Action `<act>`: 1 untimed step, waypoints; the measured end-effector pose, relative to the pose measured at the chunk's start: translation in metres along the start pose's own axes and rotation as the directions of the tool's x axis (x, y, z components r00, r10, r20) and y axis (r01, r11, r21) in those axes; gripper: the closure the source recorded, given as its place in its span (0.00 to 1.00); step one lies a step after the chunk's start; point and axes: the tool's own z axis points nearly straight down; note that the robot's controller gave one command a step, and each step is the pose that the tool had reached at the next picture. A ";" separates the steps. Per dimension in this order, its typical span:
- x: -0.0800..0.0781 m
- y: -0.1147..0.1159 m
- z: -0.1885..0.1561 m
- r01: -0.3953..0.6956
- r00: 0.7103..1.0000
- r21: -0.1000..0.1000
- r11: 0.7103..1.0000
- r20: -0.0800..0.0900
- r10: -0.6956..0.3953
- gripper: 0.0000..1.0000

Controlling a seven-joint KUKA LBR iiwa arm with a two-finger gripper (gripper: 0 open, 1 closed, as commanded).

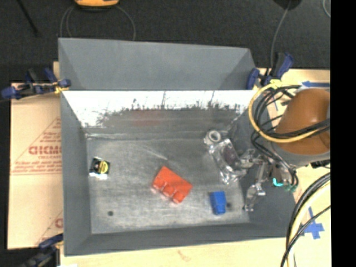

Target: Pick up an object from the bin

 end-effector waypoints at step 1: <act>0.014 0.030 0.027 0.177 0.984 -0.001 0.984 0.005 -0.177 0.00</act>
Offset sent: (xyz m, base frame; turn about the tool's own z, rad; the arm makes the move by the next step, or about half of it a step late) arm -0.0306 0.0588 -0.0603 -0.2909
